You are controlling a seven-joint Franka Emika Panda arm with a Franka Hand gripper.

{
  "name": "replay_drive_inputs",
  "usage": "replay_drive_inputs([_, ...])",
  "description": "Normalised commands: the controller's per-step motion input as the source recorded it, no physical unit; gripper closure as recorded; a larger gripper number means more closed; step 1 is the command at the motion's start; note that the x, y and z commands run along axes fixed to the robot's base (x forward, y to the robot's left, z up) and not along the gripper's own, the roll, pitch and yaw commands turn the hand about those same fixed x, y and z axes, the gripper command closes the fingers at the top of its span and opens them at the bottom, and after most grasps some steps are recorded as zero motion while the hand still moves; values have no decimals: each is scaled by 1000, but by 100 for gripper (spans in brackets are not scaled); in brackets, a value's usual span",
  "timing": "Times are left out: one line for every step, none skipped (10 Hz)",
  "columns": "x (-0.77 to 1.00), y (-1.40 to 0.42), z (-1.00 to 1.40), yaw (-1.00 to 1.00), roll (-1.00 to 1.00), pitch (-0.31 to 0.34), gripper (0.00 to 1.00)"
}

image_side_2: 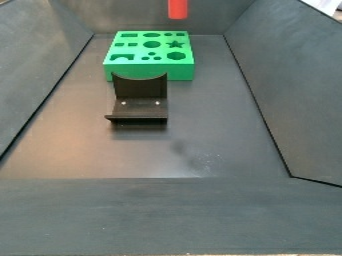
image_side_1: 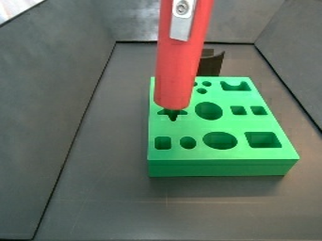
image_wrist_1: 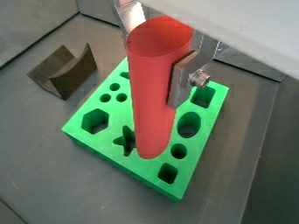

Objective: Pick up the oval object. Move up. Move to above the board. Insert the oval object.
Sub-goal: Insert the oval object.

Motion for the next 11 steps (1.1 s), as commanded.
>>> replay_drive_inputs([1000,-20,-91,14,-49,139,100])
replay_drive_inputs([1000,0,-100,123,-76,116,100])
replay_drive_inputs([1000,-89,-60,63,-110,30,100])
replay_drive_inputs([1000,-140,-74,23,-107,0,100])
replay_drive_inputs([1000,-163,-117,37,-100,0,100])
replay_drive_inputs([1000,-131,-174,60,-110,0,100])
replay_drive_inputs([1000,-77,-240,77,-120,0,100])
replay_drive_inputs([1000,-60,-260,91,-117,0,100])
replay_drive_inputs([1000,-34,-254,60,-113,0,100])
replay_drive_inputs([889,0,-137,163,-70,50,100])
replay_drive_inputs([29,0,0,-11,0,0,100])
